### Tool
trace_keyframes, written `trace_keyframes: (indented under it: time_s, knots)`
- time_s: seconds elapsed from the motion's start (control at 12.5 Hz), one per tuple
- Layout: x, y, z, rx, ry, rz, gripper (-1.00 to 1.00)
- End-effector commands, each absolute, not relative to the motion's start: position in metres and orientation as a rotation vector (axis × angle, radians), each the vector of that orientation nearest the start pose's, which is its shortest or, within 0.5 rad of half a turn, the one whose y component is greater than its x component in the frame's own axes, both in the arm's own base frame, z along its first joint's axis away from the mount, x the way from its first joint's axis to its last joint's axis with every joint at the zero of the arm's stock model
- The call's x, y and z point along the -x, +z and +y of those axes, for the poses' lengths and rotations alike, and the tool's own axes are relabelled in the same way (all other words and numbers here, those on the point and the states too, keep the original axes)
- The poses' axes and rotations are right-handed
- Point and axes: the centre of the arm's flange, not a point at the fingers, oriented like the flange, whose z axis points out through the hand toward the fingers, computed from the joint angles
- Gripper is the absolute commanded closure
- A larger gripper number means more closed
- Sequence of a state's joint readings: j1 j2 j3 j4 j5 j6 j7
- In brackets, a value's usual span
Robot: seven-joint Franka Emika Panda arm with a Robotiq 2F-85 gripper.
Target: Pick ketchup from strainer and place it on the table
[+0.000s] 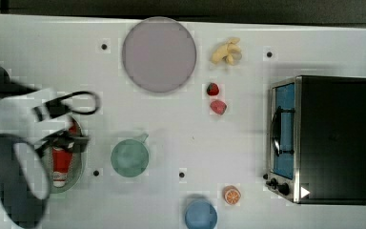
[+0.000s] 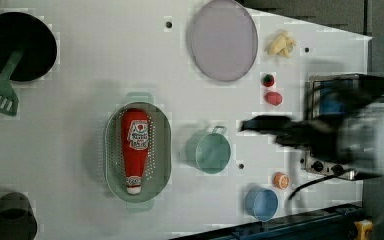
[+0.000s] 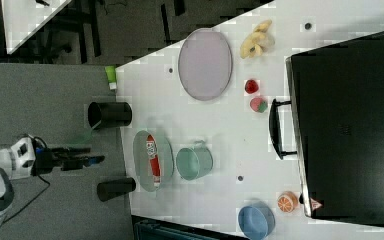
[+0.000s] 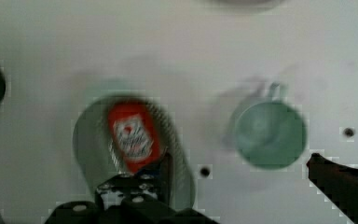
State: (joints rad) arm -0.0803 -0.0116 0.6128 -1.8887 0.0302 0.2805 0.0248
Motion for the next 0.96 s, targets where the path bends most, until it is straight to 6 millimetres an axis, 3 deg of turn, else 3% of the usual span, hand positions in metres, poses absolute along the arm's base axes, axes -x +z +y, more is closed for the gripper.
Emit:
trace_keyframes:
  time_s: [0.08, 0.4, 0.72, 0.96]
  knots:
    - [-0.456, 0.47, 0.328, 3.113, 0.116, 0.369, -1.0]
    - [-0.432, 0.4, 0.372, 3.082, 0.118, 0.186, -1.0]
    - [-0.424, 0.33, 0.378, 3.031, -0.01, 0.052, -1.0]
    - [-0.418, 0.282, 0.38, 2.989, 0.017, -0.01, -1.0]
